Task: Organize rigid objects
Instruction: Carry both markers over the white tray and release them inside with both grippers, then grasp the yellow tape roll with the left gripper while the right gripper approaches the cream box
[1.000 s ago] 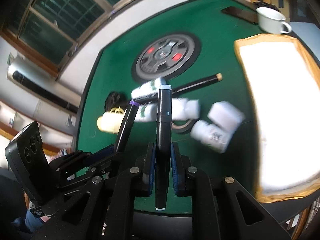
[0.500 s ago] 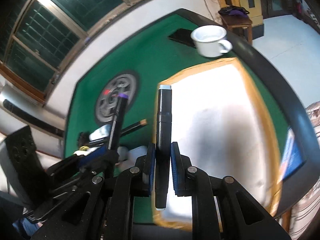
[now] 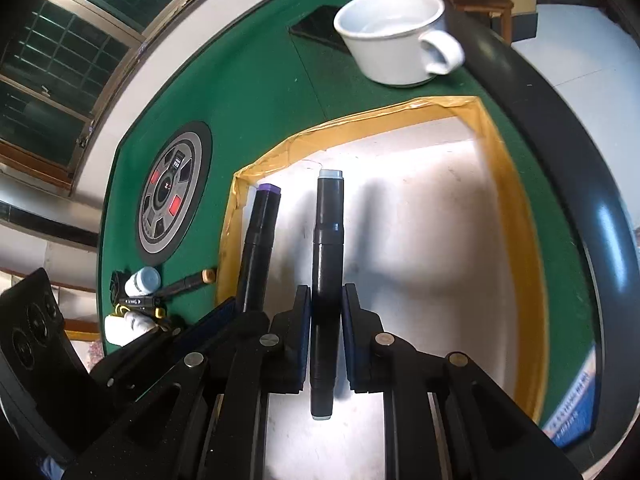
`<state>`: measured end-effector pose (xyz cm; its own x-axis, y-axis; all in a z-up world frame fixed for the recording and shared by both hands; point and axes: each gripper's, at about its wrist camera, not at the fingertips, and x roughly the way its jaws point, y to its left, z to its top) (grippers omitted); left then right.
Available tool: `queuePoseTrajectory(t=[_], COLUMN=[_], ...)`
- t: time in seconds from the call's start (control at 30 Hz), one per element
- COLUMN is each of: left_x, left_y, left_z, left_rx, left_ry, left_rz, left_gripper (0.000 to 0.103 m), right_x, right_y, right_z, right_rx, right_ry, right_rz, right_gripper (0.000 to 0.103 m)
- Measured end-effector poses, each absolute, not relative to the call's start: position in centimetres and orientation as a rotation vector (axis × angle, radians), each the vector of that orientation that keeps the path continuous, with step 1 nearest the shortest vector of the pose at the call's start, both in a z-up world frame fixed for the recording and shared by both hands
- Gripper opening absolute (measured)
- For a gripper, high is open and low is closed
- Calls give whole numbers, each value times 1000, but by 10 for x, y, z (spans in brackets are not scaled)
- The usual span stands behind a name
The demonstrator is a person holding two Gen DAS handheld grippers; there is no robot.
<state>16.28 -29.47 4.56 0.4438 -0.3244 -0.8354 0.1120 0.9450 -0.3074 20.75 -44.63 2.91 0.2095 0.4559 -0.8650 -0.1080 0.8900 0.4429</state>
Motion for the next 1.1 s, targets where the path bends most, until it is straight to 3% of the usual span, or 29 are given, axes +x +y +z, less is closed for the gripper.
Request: queuePoseTrajectory(t=[0.37,0.43,0.5,0.53,1.0,1.07,1.1], left_x=[170,170,167,164,94,83,79], left_y=[-303,-303,-303,-302,-229,-207,-198], left_z=[35,37,40,44,115,116,115], left_rx=[-163,-176,-178,-180,-244,-251,-254], left_ry=[1104,1104,1106,1103,893,869,864], left_rz=[-235,-239,-240,-241,-266,-263,-256], left_gripper=[17,19,22,22,23,40,43], right_x=[232,233,231,230,160,145,138], right_y=[-436,-437,-439,-441,-440,-427,-420], right_z=[12,14,18,20,85,88,90], right_rx=[240,245,247,250,298,302,302], right_ry=[1351,1343,1324,1315,1129,1125,1120], right_rz=[446,452,452,452,521,535,536], right_gripper=[15,21,38,40,40,40,40])
